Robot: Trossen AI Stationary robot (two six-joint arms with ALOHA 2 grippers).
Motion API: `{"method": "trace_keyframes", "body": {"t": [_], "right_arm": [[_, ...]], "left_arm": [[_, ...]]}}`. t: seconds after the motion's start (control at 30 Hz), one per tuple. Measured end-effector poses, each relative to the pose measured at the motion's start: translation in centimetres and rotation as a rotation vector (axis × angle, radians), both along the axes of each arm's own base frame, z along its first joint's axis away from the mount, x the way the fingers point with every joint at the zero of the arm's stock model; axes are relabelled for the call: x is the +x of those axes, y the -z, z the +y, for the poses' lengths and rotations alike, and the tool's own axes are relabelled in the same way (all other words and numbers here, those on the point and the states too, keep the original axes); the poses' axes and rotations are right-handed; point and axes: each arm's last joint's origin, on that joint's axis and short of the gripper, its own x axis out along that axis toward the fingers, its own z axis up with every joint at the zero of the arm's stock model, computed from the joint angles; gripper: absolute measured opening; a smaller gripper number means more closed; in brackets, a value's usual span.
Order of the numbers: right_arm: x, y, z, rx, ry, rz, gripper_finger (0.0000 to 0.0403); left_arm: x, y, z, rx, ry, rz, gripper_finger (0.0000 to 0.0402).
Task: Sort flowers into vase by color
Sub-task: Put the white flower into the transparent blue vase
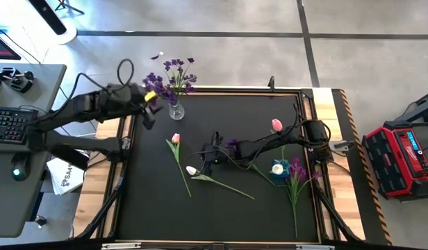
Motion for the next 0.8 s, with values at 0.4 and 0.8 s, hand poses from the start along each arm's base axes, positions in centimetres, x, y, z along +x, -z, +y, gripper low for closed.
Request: {"method": "trace_keyframes", "body": {"t": [0.4,0.8], "right_arm": [[0.0,0.0,0.0,0.018,0.015,-0.007,0.0],[0.0,0.1,0.6,0.102,-0.152,0.018,0.0022]], "left_arm": [[0.7,0.9,-7.4,-0.117,0.246,-0.013,0.0211],[1.7,5.9,-14.7,-0.199,0.168,0.227,0.0211]]}}
